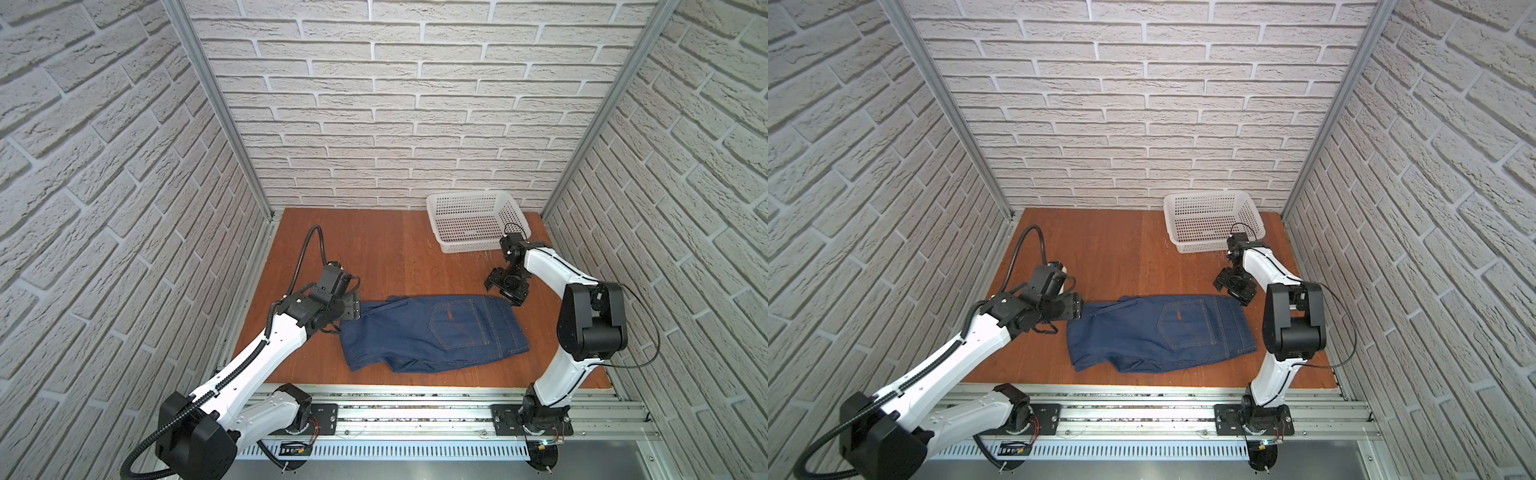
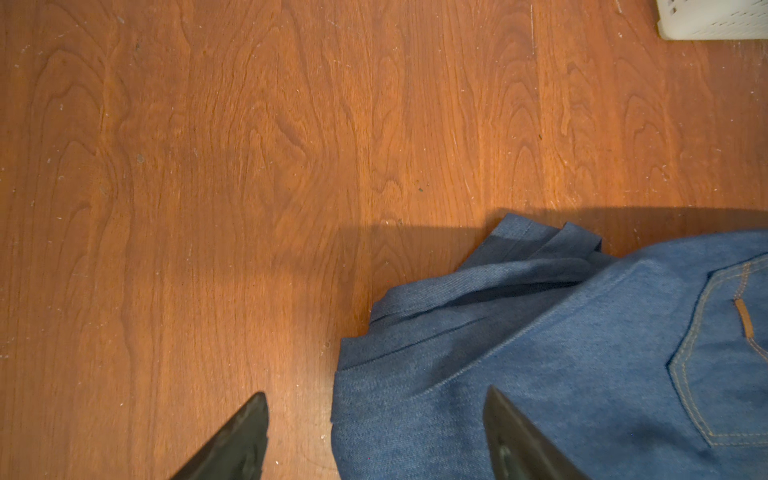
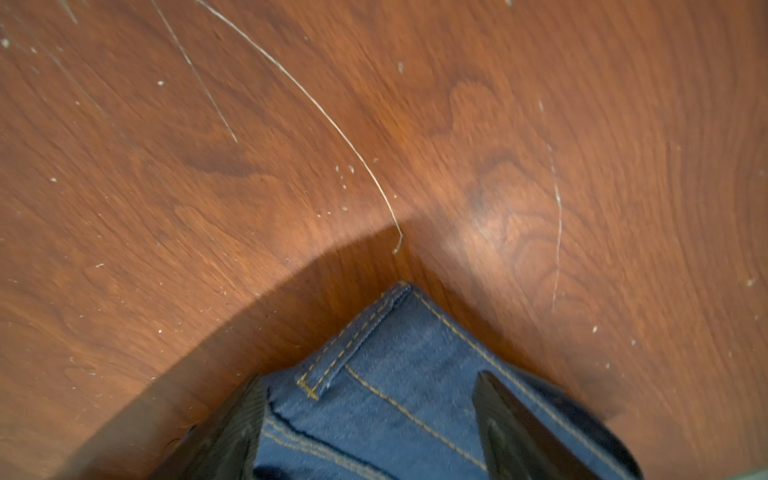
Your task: Fold and stack the trousers
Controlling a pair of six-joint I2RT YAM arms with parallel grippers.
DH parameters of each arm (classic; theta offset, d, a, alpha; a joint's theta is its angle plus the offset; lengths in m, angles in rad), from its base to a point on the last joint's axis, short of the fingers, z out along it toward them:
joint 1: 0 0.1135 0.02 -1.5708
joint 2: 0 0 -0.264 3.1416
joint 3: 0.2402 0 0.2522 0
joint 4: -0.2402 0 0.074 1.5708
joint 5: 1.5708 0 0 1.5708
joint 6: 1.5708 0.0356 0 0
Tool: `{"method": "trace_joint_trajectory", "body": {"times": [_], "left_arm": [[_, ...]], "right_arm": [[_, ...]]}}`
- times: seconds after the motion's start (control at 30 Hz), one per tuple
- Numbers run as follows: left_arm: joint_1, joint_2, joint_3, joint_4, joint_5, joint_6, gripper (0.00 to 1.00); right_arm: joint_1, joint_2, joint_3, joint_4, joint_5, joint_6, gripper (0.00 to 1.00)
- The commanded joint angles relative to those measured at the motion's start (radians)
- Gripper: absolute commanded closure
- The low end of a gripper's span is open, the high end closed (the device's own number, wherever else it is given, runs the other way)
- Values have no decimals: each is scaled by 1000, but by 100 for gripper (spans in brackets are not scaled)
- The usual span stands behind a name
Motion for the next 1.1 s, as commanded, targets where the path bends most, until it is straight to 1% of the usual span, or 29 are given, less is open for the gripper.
{"method": "trace_joint_trajectory", "body": {"times": [0.0,0.13,0.4,0.53,0.63,0.7,0.77,0.9,1.0,1.07], "left_arm": [[1,-5,-13,7,-36,7,19],[2,-11,-15,-6,-53,15,19],[20,-26,-22,-17,-65,34,19],[29,-24,-25,-18,-65,44,19],[36,-26,-32,-14,-65,45,19],[39,-26,-32,-13,-62,49,19],[43,-25,-30,-16,-62,51,19],[47,-30,-27,-22,-62,56,19],[49,-35,-26,-24,-62,53,19],[50,-36,-29,-22,-56,51,19]], "right_arm": [[19,49,68,-81,-8,89,20],[43,81,117,-126,14,137,20],[66,119,131,-153,45,204,21],[73,142,116,-148,55,217,24],[73,150,96,-138,56,225,28],[73,143,88,-134,58,228,32],[74,126,84,-131,67,232,40],[74,61,96,-148,96,237,66],[74,3,115,-173,119,233,79],[74,-41,123,-186,127,228,85]]}}
